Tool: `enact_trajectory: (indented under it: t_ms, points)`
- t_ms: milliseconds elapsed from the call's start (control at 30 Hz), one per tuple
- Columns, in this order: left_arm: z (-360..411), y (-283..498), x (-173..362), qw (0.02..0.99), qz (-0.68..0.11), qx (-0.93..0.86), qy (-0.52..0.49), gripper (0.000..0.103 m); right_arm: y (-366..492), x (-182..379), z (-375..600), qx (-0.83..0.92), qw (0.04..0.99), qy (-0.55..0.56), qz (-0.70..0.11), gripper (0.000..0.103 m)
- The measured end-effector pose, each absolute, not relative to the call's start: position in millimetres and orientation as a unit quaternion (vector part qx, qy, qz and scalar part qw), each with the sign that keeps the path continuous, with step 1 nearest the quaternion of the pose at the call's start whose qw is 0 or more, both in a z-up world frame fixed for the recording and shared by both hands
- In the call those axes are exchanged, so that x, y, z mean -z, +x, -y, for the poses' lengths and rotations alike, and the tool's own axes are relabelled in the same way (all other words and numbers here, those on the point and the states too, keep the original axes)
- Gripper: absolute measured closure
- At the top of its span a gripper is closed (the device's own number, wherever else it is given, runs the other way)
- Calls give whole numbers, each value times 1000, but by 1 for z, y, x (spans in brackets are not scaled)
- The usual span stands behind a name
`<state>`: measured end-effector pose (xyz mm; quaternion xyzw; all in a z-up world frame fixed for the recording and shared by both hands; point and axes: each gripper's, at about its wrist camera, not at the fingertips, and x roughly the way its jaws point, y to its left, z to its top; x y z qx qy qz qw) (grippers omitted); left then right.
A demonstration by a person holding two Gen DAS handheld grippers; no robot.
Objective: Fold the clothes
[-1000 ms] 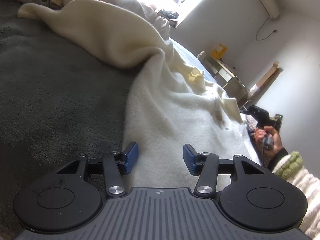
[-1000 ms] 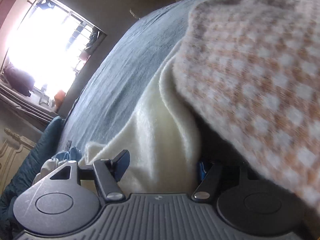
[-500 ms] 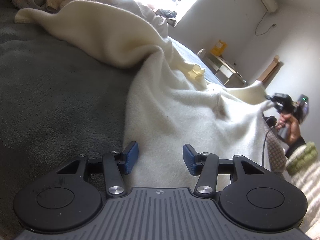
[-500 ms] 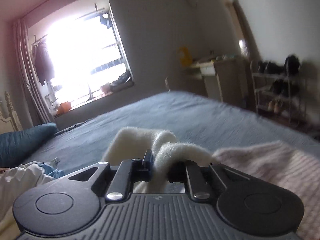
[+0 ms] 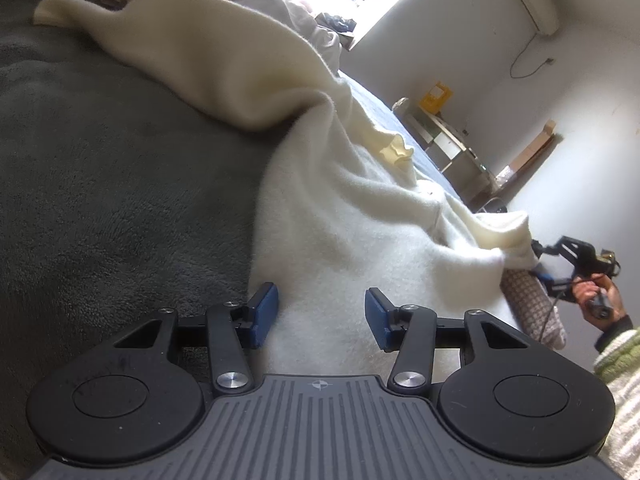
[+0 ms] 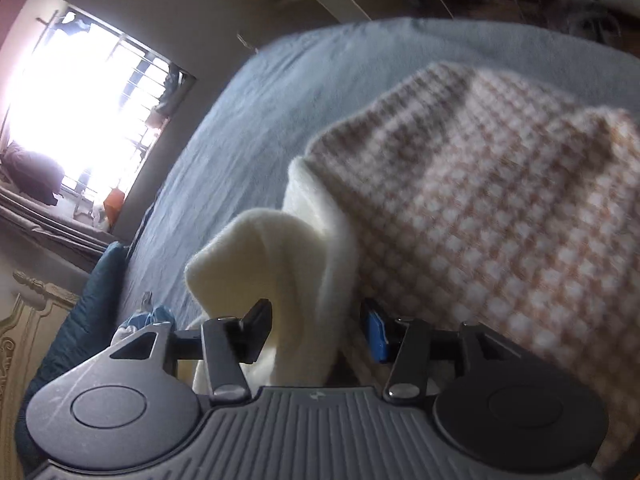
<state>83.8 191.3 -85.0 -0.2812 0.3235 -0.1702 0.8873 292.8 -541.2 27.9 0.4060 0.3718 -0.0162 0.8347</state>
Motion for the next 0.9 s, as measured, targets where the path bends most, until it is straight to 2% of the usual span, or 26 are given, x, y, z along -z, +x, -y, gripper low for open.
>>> enact_trajectory:
  t_ms: [33,100,200,400,567,600,633,700,833,900]
  points:
    - [-192,84,85,887,-323,170,-283,54,284,-29,531,3,842,386,-378,42]
    - [-192,84,85,886,-323,170,-286,54,266,-32,512,-23,854,345,-390,38]
    - [-194,85,83,883,-325,170,-293,54,239,-35,483,-62,867,282,-405,37]
    - [-191,85,75,883,-330,161,-292,54,186,-41,423,-135,881,148,-428,43]
    - [-186,79,72,886,-333,163,-279,54,168,-7,376,-120,891,54,-435,50]
    - [-185,78,72,886,-334,163,-277,54,166,3,373,-119,888,48,-441,57]
    - [-184,76,71,887,-334,164,-274,54,164,12,371,-119,886,44,-446,76]
    - [-182,74,71,887,-336,165,-269,54,154,14,375,-117,892,48,-435,91]
    - [-178,69,69,888,-340,168,-258,54,127,4,388,-104,909,66,-398,96]
    - [-176,67,70,888,-343,171,-253,54,124,19,399,-89,902,81,-414,97]
